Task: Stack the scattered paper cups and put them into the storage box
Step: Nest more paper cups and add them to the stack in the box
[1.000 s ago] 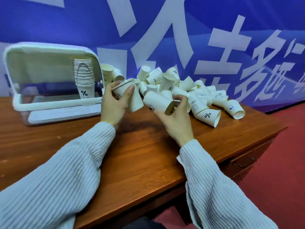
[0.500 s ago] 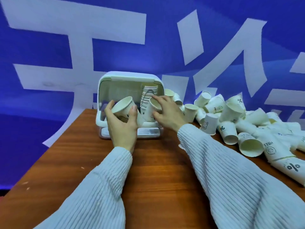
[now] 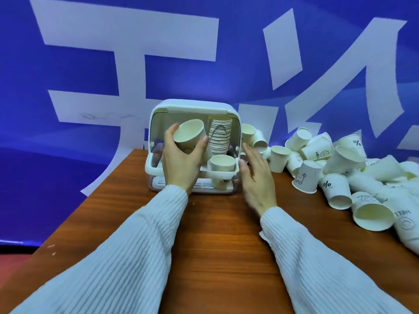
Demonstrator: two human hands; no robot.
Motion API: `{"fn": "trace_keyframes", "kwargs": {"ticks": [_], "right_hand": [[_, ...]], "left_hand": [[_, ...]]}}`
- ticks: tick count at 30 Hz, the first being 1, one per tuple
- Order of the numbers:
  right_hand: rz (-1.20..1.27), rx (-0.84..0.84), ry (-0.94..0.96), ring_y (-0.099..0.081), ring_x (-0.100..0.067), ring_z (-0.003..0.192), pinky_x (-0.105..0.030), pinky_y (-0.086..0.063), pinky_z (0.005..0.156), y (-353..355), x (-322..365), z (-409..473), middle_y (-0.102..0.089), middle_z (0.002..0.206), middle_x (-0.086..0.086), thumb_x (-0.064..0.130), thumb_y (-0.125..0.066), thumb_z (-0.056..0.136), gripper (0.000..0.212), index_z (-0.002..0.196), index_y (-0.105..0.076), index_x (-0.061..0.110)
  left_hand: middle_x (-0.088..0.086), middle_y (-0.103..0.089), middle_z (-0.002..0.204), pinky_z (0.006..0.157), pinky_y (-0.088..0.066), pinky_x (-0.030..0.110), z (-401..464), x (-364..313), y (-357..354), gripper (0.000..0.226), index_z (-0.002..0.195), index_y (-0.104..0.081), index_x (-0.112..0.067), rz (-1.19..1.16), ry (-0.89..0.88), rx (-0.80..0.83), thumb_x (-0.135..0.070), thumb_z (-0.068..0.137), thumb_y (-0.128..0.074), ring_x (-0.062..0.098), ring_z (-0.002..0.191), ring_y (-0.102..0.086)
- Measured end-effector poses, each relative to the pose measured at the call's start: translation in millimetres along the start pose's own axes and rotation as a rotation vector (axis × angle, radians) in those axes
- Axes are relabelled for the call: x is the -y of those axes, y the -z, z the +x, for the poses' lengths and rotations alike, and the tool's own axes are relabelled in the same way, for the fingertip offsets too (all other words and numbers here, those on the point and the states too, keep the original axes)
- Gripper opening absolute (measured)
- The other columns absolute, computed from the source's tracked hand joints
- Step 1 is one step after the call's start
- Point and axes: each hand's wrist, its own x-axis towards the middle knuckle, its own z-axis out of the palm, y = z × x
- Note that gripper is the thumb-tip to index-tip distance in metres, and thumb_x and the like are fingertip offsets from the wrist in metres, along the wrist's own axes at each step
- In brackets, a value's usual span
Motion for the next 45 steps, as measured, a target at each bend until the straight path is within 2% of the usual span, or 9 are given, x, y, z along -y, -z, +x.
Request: {"fn": "trace_keyframes", "kwargs": {"ticks": [5, 12, 15, 18, 25, 32, 35, 40, 45], "right_hand": [[0.146, -0.065, -0.136, -0.037, -0.013, 0.149, -0.043, -0.031, 0.123, -2.4, -18.0, -8.0, -0.048, 0.158, 0.007, 0.057, -0.037, 0.103, 0.059, 0.157, -0.041, 0.035], [0.211, -0.071, -0.191, -0.041, -0.012, 0.143, -0.037, -0.035, 0.118, -3.5, -19.6, -11.2, -0.052, 0.153, 0.008, 0.053, -0.040, 0.105, 0.053, 0.156, -0.041, 0.037], [0.259, -0.090, -0.231, -0.044, -0.012, 0.140, -0.041, -0.036, 0.119, -6.2, -21.8, -11.2, -0.054, 0.150, 0.009, 0.055, -0.041, 0.102, 0.055, 0.154, -0.044, 0.036], [0.281, -0.133, -0.253, -0.049, -0.011, 0.135, -0.042, -0.039, 0.116, -8.4, -24.2, -8.1, -0.058, 0.143, 0.011, 0.055, -0.042, 0.100, 0.053, 0.149, -0.050, 0.035], [-0.017, -0.214, -0.174, -0.051, -0.022, 0.130, -0.043, -0.042, 0.111, -9.8, -50.8, 41.3, -0.061, 0.136, 0.001, 0.029, -0.054, 0.101, 0.039, 0.140, -0.058, 0.026], [-0.506, -0.036, -0.049, -0.018, -0.032, 0.156, -0.049, -0.020, 0.125, -17.2, -71.4, 124.4, -0.026, 0.168, -0.009, 0.028, -0.057, 0.102, 0.053, 0.154, -0.045, 0.030], [-0.523, -0.081, -0.053, -0.027, -0.033, 0.153, -0.047, -0.024, 0.123, -18.3, -80.5, 134.7, -0.045, 0.156, -0.011, 0.027, -0.058, 0.101, 0.032, 0.131, -0.066, 0.022], [-0.061, -0.375, -0.062, -0.055, -0.027, 0.107, -0.035, -0.041, 0.093, 4.7, -71.0, 90.2, -0.064, 0.106, -0.006, 0.024, -0.057, 0.093, 0.015, 0.097, -0.068, 0.014], [0.437, -0.183, 0.031, -0.051, -0.016, 0.074, -0.035, -0.042, 0.070, 22.9, -38.6, 14.2, -0.058, 0.076, 0.000, 0.009, -0.052, 0.093, 0.012, 0.084, -0.058, 0.006]], "left_hand": [[-0.004, -0.057, 0.134, 0.107, -0.047, 0.037, 26.2, -4.9, -34.2, 0.072, 0.141, -0.047, -0.022, 0.125, -0.081, 0.087, -0.041, 0.082, -0.084, 0.017, 0.124, -0.055], [0.014, -0.053, 0.138, 0.110, -0.039, 0.037, 18.5, 17.3, -57.9, 0.082, 0.150, -0.044, -0.016, 0.658, -0.054, 0.452, -0.050, 0.084, -0.077, 0.032, 0.132, -0.051], [0.014, -0.058, 0.133, 0.103, -0.044, 0.045, 8.5, 25.9, -58.9, 0.075, 0.137, -0.057, -0.016, 0.944, -0.104, 0.497, -0.074, 0.090, -0.046, 0.036, 0.126, -0.053], [0.011, -0.063, 0.131, 0.098, -0.045, 0.047, -2.8, 32.5, -63.4, 0.075, 0.125, -0.062, -0.016, 1.129, -0.213, 0.435, -0.071, 0.096, -0.019, 0.033, 0.119, -0.056], [0.006, -0.042, 0.160, 0.113, -0.032, 0.046, -30.6, 63.7, -62.4, 0.070, 0.156, -0.038, -0.028, 1.055, -0.443, 0.223, -0.067, 0.099, -0.029, 0.023, 0.142, -0.043], [0.002, -0.037, 0.162, 0.115, -0.026, 0.042, -32.2, 64.9, -61.7, 0.067, 0.158, -0.034, -0.030, 0.977, -0.420, 0.191, -0.063, 0.099, -0.034, 0.020, 0.145, -0.038], [0.000, -0.039, 0.161, 0.116, -0.027, 0.042, -32.2, 64.3, -60.6, 0.066, 0.156, -0.037, -0.029, 0.933, -0.412, 0.192, -0.061, 0.098, -0.036, 0.019, 0.144, -0.038], [0.005, -0.037, 0.160, 0.118, -0.028, 0.048, -32.6, 64.7, -60.8, 0.073, 0.154, -0.037, -0.022, 0.806, -0.472, 0.143, -0.059, 0.092, -0.051, 0.026, 0.150, -0.029], [0.011, -0.039, 0.158, 0.121, -0.024, 0.048, -39.2, 56.7, -67.7, 0.095, 0.156, -0.033, -0.020, 0.807, -0.787, 0.280, -0.065, 0.080, -0.068, 0.032, 0.150, -0.030]]}}
